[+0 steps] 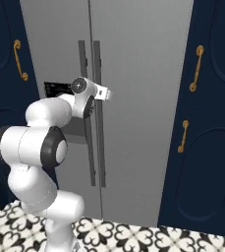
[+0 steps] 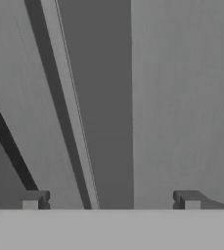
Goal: Take the strawberry from the fridge and place it on top of the pancake, located on the dining counter.
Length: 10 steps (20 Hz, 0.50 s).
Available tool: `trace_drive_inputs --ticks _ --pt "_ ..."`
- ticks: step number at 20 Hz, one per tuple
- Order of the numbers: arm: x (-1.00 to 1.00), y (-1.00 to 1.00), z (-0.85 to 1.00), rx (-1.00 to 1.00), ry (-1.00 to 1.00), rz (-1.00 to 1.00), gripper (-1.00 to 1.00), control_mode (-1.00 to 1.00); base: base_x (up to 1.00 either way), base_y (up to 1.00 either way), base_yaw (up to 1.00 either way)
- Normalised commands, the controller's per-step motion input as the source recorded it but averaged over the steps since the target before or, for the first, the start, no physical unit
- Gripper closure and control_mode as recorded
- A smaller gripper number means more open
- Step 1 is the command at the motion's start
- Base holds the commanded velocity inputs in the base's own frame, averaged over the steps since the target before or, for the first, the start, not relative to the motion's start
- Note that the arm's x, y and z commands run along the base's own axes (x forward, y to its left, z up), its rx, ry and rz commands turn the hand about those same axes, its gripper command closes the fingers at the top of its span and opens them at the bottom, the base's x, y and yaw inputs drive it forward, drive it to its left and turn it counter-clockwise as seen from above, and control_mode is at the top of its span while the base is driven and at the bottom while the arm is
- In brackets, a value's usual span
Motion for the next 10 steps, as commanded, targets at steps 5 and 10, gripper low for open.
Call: trace_drive_inputs --ticks 5,10 --pt "0.61 0.00 -0.13 0.00 -0.06 0.00 -1.00 -1.00 0.00 0.00 0.00" --pt "0.75 0.00 -0.10 0.00 0.00 0.00 -1.00 -1.00 0.00 0.00 0.00"
